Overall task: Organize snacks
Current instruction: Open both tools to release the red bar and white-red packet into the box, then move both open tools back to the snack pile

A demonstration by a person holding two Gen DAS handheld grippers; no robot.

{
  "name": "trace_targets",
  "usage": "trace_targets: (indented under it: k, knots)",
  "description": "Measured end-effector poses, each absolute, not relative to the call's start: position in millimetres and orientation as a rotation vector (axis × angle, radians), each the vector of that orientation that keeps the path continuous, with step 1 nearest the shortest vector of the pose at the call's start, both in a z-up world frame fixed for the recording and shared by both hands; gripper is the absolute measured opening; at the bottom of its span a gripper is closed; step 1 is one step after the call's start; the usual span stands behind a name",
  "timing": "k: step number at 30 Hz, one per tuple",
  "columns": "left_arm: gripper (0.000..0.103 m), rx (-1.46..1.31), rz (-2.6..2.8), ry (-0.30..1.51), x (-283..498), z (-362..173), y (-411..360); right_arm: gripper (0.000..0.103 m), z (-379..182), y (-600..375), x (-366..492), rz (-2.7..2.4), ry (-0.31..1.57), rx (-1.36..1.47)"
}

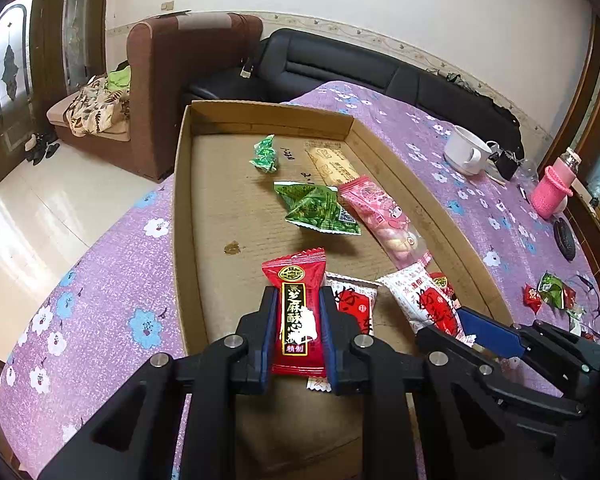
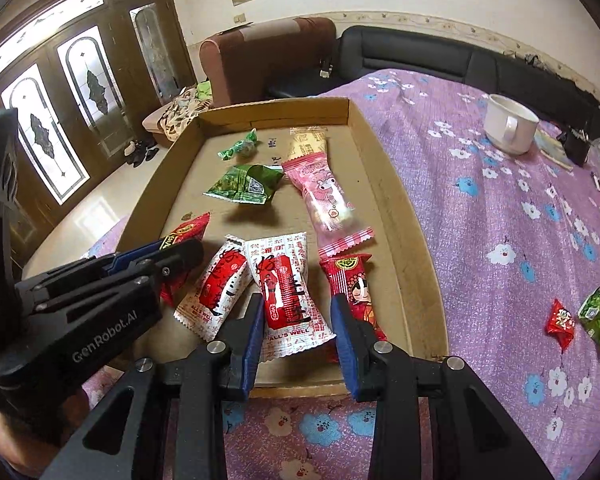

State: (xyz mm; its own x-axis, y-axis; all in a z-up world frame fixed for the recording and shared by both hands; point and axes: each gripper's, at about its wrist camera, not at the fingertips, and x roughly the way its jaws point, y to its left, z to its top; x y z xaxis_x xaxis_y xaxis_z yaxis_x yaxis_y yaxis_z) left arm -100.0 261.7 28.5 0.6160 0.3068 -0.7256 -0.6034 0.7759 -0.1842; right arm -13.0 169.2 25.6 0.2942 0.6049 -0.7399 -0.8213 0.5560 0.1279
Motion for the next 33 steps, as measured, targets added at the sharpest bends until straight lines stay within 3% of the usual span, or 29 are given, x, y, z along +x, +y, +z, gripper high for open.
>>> trace_targets:
  k: [14,20,33]
  knots:
    - [0.020,-0.418,0.550,0.734,-99.0,28.1,258.3,0.038,23.5,169.6,-19.5,0.954,0.777,-0.345]
    - [0.035,-0.418,0.552,0.715,-101.7,30.5,258.3,0.038,25.7,167.0,-17.5,0.961,0.793,-0.319]
    - [0.041,-0.414,0.564,0.673,-110.9,35.9,256.1,0.038,69.4,96.0,16.7,0.920,0.852,-0.102]
